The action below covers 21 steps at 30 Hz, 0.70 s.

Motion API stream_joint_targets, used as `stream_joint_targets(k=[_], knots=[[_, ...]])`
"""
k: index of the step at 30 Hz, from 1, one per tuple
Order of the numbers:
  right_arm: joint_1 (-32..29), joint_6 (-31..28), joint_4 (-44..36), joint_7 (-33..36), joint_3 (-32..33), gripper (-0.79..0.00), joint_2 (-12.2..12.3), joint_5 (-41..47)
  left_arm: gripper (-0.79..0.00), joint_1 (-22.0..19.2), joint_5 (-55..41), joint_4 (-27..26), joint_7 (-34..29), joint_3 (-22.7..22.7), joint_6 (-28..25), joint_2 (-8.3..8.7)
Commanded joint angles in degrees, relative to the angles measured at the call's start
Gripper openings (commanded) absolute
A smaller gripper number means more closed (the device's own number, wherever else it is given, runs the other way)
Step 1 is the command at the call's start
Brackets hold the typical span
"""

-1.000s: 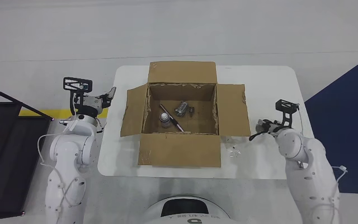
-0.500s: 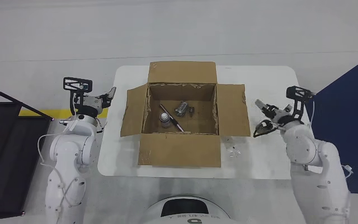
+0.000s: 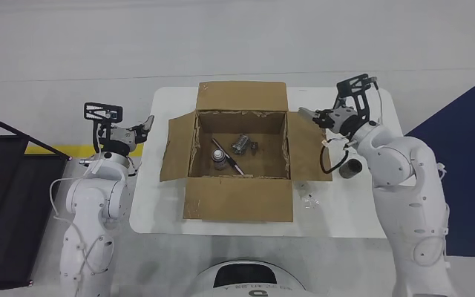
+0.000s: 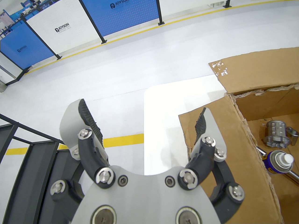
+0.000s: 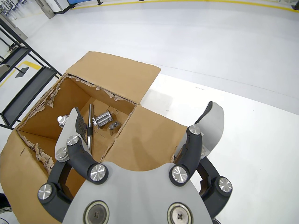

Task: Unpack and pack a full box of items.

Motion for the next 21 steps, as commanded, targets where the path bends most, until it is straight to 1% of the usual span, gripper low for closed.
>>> stream_joint_targets(k=[1, 6, 7, 8, 9, 10, 15, 19, 21], knots=[[0.0, -0.1, 0.0, 0.0, 0.0, 0.000, 0.0, 0.0, 0.000, 0.0, 0.0, 0.0, 0.0, 0.0, 0.0, 0.00], [0.0, -0.1, 0.0, 0.0, 0.0, 0.000, 0.0, 0.0, 0.000, 0.0, 0.0, 0.0, 0.0, 0.0, 0.0, 0.00], [0.0, -2.3, -0.7, 0.0, -1.3, 0.000, -0.1, 0.9, 0.000, 0.0, 0.0, 0.0, 0.0, 0.0, 0.0, 0.00], [0.4, -7.1, -0.2, 0.1, -3.6, 0.000, -0.1, 2.2, 0.000, 0.0, 0.0, 0.0, 0.0, 0.0, 0.0, 0.00], [1.5, -9.5, 1.2, 0.6, -5.2, 0.000, -0.1, 1.9, 0.000, 0.0, 0.0, 0.0, 0.0, 0.0, 0.0, 0.00], [2.8, -10.6, 2.4, 1.4, -6.9, 0.000, -0.1, 0.9, 0.000, 0.0, 0.0, 0.0, 0.0, 0.0, 0.0, 0.00], [8.9, -19.2, 8.6, 1.9, -17.4, 0.000, -1.0, 3.0, 0.000, 0.0, 0.0, 0.0, 0.0, 0.0, 0.0, 0.00], [13.8, -22.4, 13.3, 2.4, -25.4, 0.000, -2.1, 1.0, 0.000, 0.0, 0.0, 0.0, 0.0, 0.0, 0.0, 0.00], [16.0, -22.8, 15.9, 1.9, -29.2, 0.000, -2.8, 0.2, 0.000, 0.0, 0.0, 0.0, 0.0, 0.0, 0.0, 0.00]])
